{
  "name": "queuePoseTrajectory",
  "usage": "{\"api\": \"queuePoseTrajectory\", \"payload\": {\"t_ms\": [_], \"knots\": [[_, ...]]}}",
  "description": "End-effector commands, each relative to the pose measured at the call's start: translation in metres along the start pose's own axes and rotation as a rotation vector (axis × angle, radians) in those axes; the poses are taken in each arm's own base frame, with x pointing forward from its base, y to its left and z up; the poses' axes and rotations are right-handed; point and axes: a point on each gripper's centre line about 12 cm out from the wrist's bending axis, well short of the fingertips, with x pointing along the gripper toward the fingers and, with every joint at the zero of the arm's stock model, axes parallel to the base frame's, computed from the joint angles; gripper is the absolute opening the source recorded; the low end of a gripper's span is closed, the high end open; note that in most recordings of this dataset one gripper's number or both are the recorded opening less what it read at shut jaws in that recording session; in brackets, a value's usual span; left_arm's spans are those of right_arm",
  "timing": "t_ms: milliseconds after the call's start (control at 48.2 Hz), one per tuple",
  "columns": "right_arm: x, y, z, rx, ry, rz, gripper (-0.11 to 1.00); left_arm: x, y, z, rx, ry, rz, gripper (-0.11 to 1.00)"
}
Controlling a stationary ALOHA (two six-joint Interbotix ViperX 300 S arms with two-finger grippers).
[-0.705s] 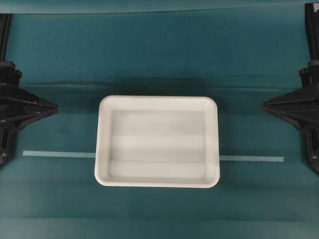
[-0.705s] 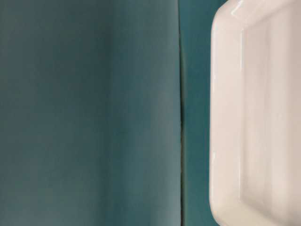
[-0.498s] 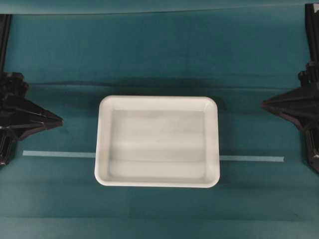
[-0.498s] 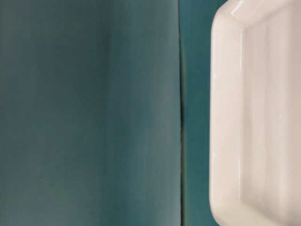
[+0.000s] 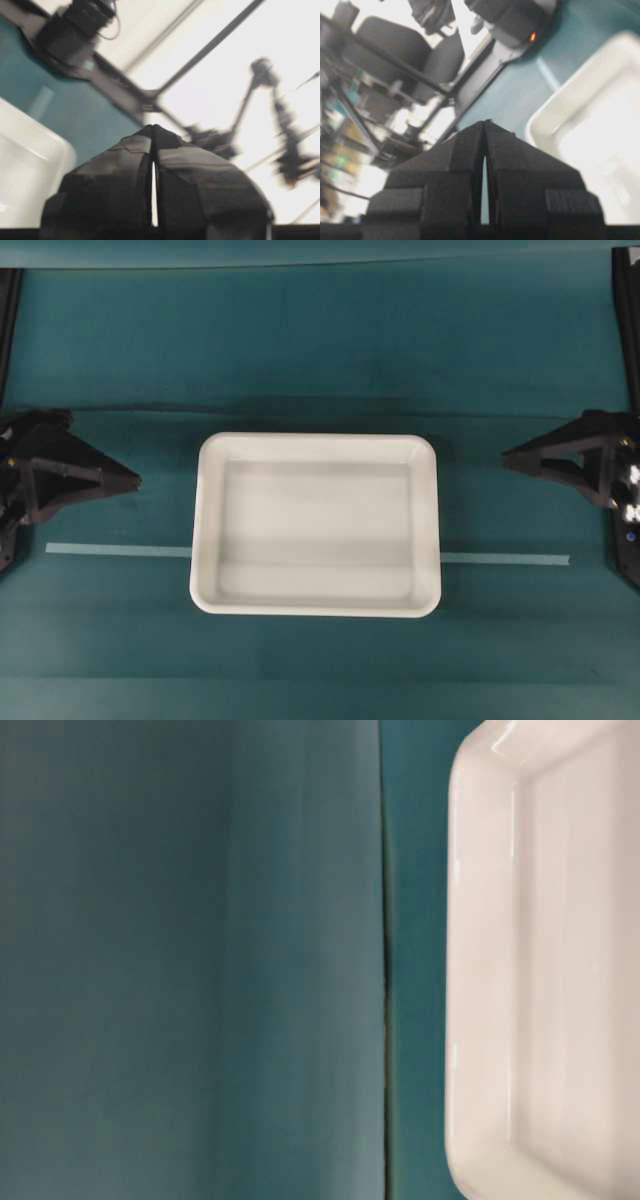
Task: Lift the white case with both hands.
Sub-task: 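Move both grippers inward toward the left and right rims of the white tray, then open both grippers and position them over the tray's side walls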
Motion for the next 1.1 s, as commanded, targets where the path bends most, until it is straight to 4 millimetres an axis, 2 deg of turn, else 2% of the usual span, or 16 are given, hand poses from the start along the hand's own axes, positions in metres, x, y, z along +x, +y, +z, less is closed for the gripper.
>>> {"api": "queuePoseTrajectory", "payload": {"t_ms": [0, 270, 415, 560, 685, 747, 809, 871, 1017, 1079], "knots": [[0.008, 0.004, 0.003, 0.077, 0.006, -0.009, 0.0, 0.006, -0.001, 0.005, -0.079, -0.012, 0.006, -0.02], [0.018, -0.009, -0.008, 0.278, 0.052, -0.084, 0.0, 0.011, 0.013, -0.007, -0.326, 0.043, 0.097, -0.02], [0.024, -0.021, -0.018, 0.318, 0.092, -0.152, 0.0, 0.012, 0.027, -0.019, -0.4, 0.095, 0.196, -0.02], [0.028, -0.031, -0.025, 0.323, 0.114, -0.196, 0.0, 0.01, 0.036, -0.02, -0.445, 0.082, 0.226, -0.02], [0.033, -0.038, -0.03, 0.333, 0.124, -0.227, 0.08, 0.008, 0.043, -0.025, -0.479, 0.089, 0.259, 0.01], [0.034, -0.04, -0.031, 0.339, 0.128, -0.239, 0.17, 0.008, 0.047, -0.028, -0.495, 0.097, 0.281, 0.05], [0.036, -0.043, -0.033, 0.343, 0.135, -0.251, 0.29, 0.009, 0.051, -0.033, -0.496, 0.116, 0.304, 0.12], [0.038, -0.044, -0.035, 0.346, 0.14, -0.262, 0.45, 0.009, 0.053, -0.039, -0.495, 0.136, 0.318, 0.24], [0.042, -0.052, -0.04, 0.345, 0.156, -0.297, 0.81, 0.011, 0.061, -0.047, -0.495, 0.159, 0.357, 0.66], [0.043, -0.058, -0.044, 0.347, 0.165, -0.324, 0.89, 0.011, 0.065, -0.05, -0.492, 0.168, 0.373, 0.83]]}}
